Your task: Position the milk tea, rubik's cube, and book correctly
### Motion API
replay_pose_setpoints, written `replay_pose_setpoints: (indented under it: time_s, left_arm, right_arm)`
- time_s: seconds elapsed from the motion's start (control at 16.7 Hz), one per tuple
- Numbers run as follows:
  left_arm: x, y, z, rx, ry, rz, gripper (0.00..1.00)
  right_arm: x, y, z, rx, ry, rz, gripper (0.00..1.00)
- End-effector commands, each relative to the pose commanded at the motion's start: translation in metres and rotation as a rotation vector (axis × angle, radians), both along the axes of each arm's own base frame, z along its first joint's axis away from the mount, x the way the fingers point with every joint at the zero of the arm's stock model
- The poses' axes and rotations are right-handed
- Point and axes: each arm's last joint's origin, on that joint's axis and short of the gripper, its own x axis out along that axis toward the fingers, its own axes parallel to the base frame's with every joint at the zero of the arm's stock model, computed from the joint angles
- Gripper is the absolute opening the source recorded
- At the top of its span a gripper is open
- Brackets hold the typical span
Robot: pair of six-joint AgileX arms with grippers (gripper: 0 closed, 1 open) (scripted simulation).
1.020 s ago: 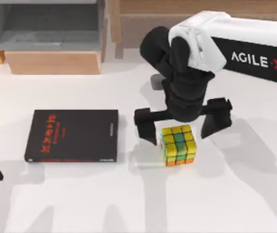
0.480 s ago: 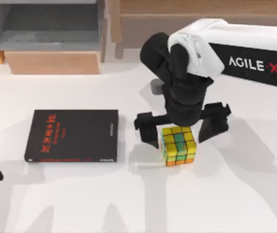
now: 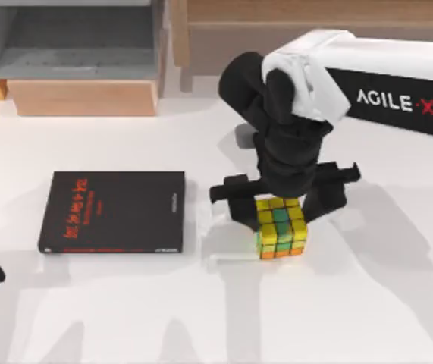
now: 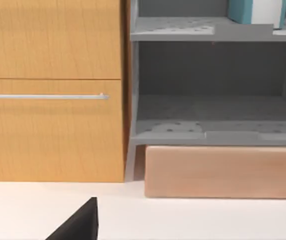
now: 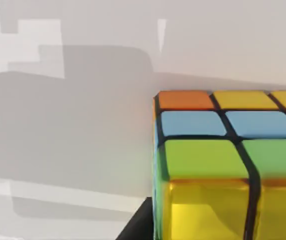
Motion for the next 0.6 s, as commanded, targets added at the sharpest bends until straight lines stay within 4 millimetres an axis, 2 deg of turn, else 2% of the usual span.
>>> replay_pose_setpoints:
  time_s: [0.12, 0.18, 0.6]
  left_arm:
    - [0.0000, 0.0000, 0.0000, 0.000, 0.000, 0.000, 1.00]
    - [0.0000, 0.0000, 0.0000, 0.000, 0.000, 0.000, 1.00]
    - [0.0000, 0.0000, 0.0000, 0.000, 0.000, 0.000, 1.00]
  right_arm:
    - [0.0000, 0.0000, 0.0000, 0.000, 0.000, 0.000, 0.02]
    - [0.0000, 0.0000, 0.0000, 0.000, 0.000, 0.000, 0.00]
    - [0.0000, 0.0000, 0.0000, 0.000, 0.000, 0.000, 0.00]
